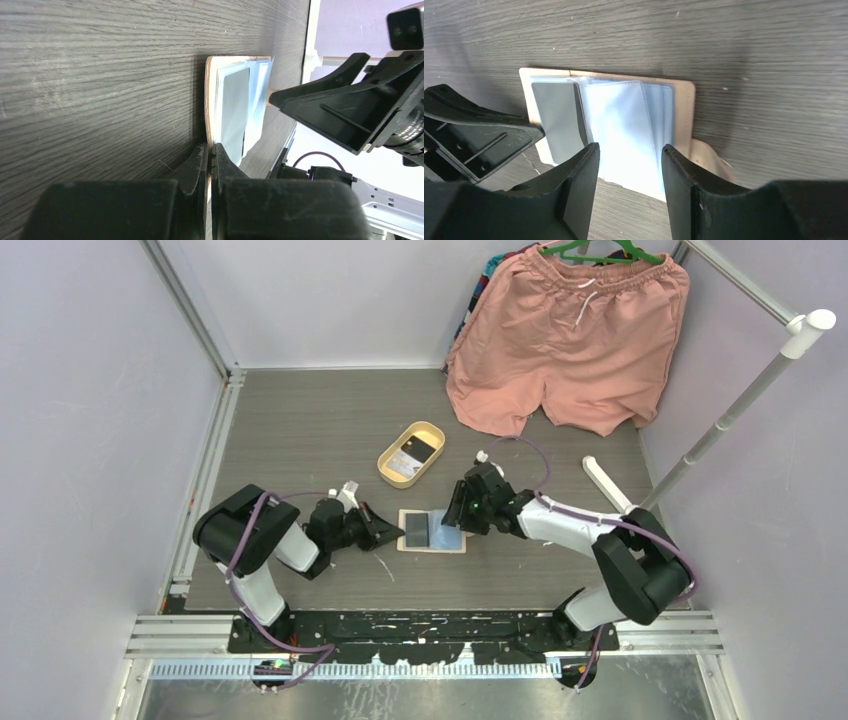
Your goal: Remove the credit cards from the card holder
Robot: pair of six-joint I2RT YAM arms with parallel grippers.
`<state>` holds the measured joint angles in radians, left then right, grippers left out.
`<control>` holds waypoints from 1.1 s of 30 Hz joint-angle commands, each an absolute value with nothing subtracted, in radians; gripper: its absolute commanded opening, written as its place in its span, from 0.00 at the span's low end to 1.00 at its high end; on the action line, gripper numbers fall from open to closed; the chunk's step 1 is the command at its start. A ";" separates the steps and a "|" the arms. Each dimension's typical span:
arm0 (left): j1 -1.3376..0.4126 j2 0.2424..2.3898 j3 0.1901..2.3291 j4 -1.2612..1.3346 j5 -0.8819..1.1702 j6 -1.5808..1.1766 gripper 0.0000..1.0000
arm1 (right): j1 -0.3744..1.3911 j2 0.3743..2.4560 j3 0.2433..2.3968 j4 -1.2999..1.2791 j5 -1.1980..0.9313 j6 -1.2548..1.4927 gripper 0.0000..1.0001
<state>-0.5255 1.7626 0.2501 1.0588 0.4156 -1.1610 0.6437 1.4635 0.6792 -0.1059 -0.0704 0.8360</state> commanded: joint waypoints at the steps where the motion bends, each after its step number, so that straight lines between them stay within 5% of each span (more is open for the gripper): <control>1: -0.532 1.776 0.250 0.998 0.419 -1.114 0.00 | 0.641 1.380 0.760 -0.224 0.012 0.739 0.56; 11: -0.532 1.774 0.280 0.910 0.392 -1.082 0.00 | 0.639 1.512 0.737 0.209 -0.418 0.805 0.60; 33: -0.531 1.787 0.293 0.866 0.374 -1.069 0.00 | 0.639 1.670 0.638 0.286 -0.337 0.795 0.61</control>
